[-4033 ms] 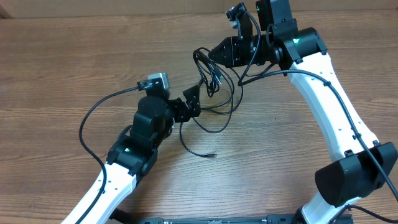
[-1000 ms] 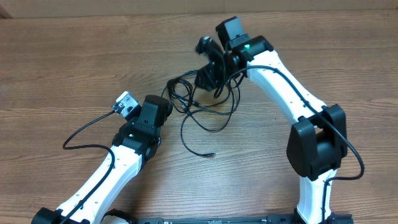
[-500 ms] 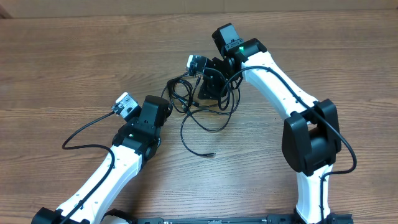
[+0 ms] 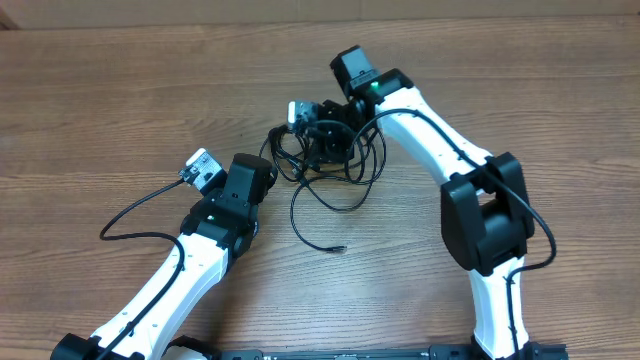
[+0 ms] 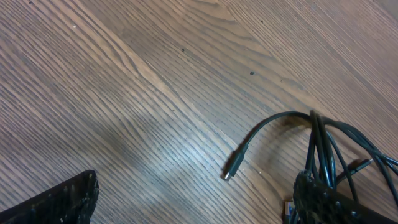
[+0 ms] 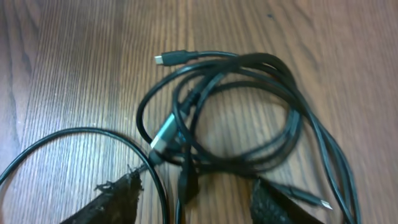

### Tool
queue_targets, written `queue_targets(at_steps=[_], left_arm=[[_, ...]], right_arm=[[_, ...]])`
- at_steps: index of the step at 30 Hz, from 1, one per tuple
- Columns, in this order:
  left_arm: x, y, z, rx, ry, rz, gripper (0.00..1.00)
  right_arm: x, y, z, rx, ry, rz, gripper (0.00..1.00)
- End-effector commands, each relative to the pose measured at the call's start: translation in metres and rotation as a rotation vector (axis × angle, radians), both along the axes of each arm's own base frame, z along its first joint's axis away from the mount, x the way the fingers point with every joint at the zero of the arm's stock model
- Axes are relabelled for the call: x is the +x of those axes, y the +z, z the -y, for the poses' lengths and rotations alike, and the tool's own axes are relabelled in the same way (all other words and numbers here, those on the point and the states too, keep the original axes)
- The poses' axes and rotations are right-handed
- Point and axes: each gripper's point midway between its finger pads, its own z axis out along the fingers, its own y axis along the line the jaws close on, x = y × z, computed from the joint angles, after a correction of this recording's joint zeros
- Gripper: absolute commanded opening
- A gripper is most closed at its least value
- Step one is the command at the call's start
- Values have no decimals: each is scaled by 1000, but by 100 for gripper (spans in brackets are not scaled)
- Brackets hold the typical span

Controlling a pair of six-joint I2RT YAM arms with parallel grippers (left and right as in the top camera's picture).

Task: Untangle cables

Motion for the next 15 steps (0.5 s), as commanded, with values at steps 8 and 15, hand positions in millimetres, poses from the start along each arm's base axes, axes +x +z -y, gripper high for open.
queue_targets(at_steps=[8, 15], left_arm=[[2, 3, -5, 7, 35, 14, 100], [2, 3, -5, 7, 35, 14, 100]], right_arm=[[-1, 2, -24, 48, 59, 51, 55], [-6, -12, -25, 29, 65, 14, 47]])
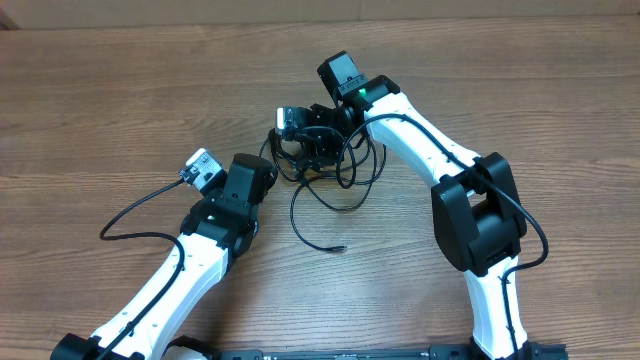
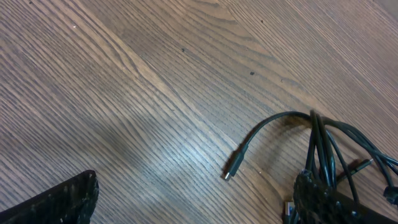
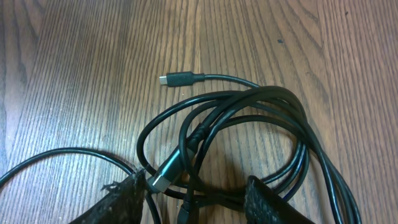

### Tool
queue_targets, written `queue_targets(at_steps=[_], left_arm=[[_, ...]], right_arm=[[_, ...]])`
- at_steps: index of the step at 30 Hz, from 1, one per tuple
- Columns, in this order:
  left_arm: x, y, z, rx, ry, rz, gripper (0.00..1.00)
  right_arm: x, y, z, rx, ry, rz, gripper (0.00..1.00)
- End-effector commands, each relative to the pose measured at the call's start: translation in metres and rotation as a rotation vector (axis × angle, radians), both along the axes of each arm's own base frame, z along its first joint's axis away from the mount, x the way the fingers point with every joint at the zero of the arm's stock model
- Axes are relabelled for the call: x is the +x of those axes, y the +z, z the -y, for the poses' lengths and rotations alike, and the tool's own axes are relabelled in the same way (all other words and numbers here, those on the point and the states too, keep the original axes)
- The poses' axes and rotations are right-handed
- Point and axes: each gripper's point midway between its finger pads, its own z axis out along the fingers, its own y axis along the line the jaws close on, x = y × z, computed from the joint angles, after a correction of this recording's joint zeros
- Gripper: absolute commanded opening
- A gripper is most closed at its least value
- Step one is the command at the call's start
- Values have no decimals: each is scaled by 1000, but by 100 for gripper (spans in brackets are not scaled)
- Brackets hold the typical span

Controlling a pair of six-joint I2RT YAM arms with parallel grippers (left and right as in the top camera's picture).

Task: Untangle cables

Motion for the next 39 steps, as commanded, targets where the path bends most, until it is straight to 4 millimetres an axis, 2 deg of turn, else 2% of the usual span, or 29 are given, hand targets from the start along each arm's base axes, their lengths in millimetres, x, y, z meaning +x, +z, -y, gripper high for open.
queue_targets(at_steps=[1, 4, 12, 17, 20, 23, 27, 35, 39], left_arm=[[2, 3, -5, 8, 35, 14, 100], [2, 3, -5, 7, 35, 14, 100], [2, 3, -5, 8, 35, 14, 100], [2, 3, -5, 8, 35, 14, 100], [2, 3, -5, 8, 35, 14, 100], [2, 3, -5, 7, 35, 14, 99], [2, 3, -5, 8, 35, 14, 100], [2, 3, -5, 7, 35, 14, 100], [2, 3, -5, 7, 35, 14, 100]], right_arm=[[-6, -14, -7, -2, 24, -31, 46], [-11, -20, -10, -13, 34, -49, 44], [-13, -20, -19, -1, 52, -27, 40], [-13, -23, -19, -4, 49, -33, 29], [-10, -24, -18, -15, 40, -24, 14], [-2, -26, -17, -34, -11, -15, 4], [17, -27, -14, -65, -137, 4, 4], [36, -27, -10, -88, -277, 21, 4], [53, -31, 3, -137, -446, 27, 4]])
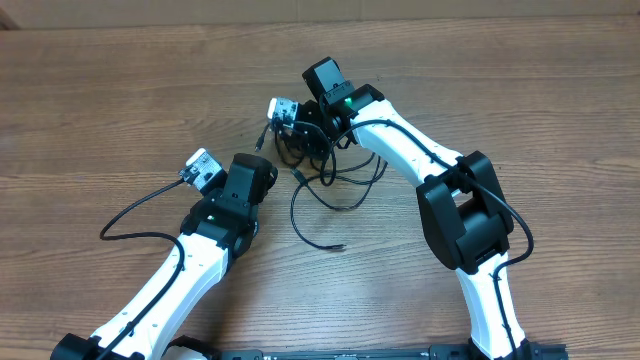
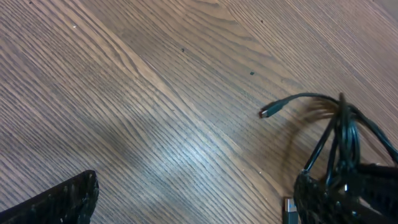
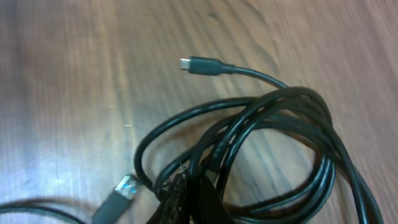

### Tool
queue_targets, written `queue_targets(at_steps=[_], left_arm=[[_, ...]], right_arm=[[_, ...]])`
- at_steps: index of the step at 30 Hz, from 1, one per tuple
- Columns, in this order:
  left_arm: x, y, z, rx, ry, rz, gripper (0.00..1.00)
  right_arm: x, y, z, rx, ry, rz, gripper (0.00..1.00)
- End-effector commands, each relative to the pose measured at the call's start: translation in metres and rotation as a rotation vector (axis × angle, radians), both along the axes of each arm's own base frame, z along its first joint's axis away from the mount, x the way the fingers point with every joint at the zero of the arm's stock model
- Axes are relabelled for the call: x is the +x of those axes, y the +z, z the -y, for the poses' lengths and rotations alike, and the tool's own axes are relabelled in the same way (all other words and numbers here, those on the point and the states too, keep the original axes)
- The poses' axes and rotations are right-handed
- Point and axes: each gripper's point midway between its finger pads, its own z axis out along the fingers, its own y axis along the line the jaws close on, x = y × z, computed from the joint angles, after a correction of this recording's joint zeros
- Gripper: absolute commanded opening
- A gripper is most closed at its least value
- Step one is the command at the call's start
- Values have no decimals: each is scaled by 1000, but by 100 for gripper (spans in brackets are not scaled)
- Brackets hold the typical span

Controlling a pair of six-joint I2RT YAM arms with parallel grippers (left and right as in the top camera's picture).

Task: Untangle cables

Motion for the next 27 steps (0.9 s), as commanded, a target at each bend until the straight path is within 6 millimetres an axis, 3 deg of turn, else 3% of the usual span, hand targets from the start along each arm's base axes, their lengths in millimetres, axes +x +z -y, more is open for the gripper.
queue_targets(at_steps=[1, 8, 12, 20, 27], left_arm=[[2, 3, -5, 8, 35, 14, 100], [2, 3, -5, 8, 35, 14, 100], [2, 3, -5, 7, 35, 14, 100], [2, 3, -5, 7, 35, 14, 100], [2, 3, -5, 8, 35, 14, 99]], right_arm=[[21, -8, 15, -65, -208, 0, 4], [47, -7, 43, -122, -552, 20, 4], [58, 3, 61, -149, -697, 68, 4], [70, 62, 82, -122, -842, 195, 4], [71, 100, 90, -73, -903, 249, 4]])
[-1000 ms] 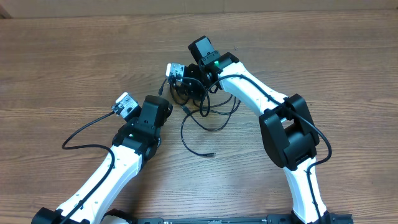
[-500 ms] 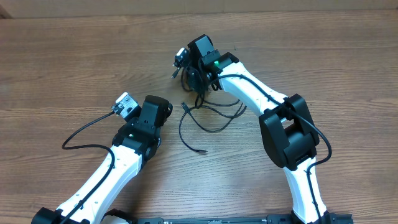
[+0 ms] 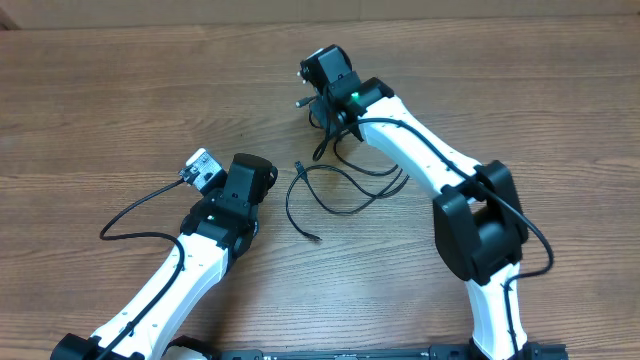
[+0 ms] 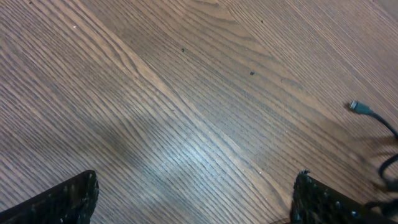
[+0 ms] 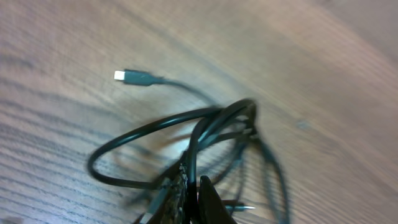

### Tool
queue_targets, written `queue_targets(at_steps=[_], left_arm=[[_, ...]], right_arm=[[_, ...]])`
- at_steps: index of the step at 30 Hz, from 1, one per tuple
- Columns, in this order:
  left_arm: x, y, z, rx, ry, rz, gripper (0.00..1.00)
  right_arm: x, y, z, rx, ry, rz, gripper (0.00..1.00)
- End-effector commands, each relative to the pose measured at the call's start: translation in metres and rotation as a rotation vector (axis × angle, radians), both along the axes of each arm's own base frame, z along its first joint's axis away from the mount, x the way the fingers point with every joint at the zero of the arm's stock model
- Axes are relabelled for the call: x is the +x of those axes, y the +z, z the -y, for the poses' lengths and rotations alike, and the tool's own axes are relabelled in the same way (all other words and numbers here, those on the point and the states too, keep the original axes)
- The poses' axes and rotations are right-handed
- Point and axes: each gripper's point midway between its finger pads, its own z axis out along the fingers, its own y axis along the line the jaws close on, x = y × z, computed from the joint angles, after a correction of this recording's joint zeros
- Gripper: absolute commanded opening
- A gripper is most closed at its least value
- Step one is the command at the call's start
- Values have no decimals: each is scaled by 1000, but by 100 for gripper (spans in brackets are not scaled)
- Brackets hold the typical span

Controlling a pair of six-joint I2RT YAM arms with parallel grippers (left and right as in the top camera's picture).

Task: Untangle cables

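A tangle of black cables (image 3: pixel 345 165) lies mid-table; part of it trails up to my right gripper (image 3: pixel 322 106). That gripper (image 5: pixel 194 182) is shut on a black strand, and below it loops (image 5: pixel 155 140) hang blurred, with a USB-C plug (image 5: pixel 134 76) sticking out to the left. One thin cable (image 3: pixel 300 205) curves loose on the wood at the front of the tangle. My left gripper (image 3: pixel 254 172) rests to the left of the cables. It (image 4: pixel 193 200) is open over bare wood; only a plug end (image 4: pixel 359 108) shows at the right edge.
The wooden table (image 3: pixel 120 90) carries everything. My left arm's own black lead (image 3: pixel 135 215) curls on the table at the near left. The right arm (image 3: pixel 440 165) reaches across the right half of the table above the tangle.
My right gripper, shut on a strand, now sits farther back and slightly right. The cables are drawn out behind it. In the left wrist view the bundle is gone, leaving one plug end.
My right gripper first stood open over the heaped cables at mid-table, then open with its fingers astride some strands. Later it was shut on them, farther left and back. Now it is farther back still, and the heap is spread out. The left arm kept still.
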Motion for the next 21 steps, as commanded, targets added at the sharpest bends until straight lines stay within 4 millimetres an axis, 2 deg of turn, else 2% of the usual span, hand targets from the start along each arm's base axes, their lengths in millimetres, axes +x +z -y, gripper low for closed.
queue_targets(at_steps=[1, 10, 14, 21], left_arm=[[2, 3, -5, 7, 35, 14, 99], [2, 3, -5, 7, 35, 14, 99], [2, 3, -5, 8, 35, 14, 100], [2, 3, -5, 7, 35, 14, 100]], right_arm=[[5, 58, 6, 54, -64, 111, 4], [-2, 110, 8, 117, -67, 187, 4], [-15, 125, -6, 172, -11, 178, 4], [-44, 121, -32, 197, 81, 103, 4]])
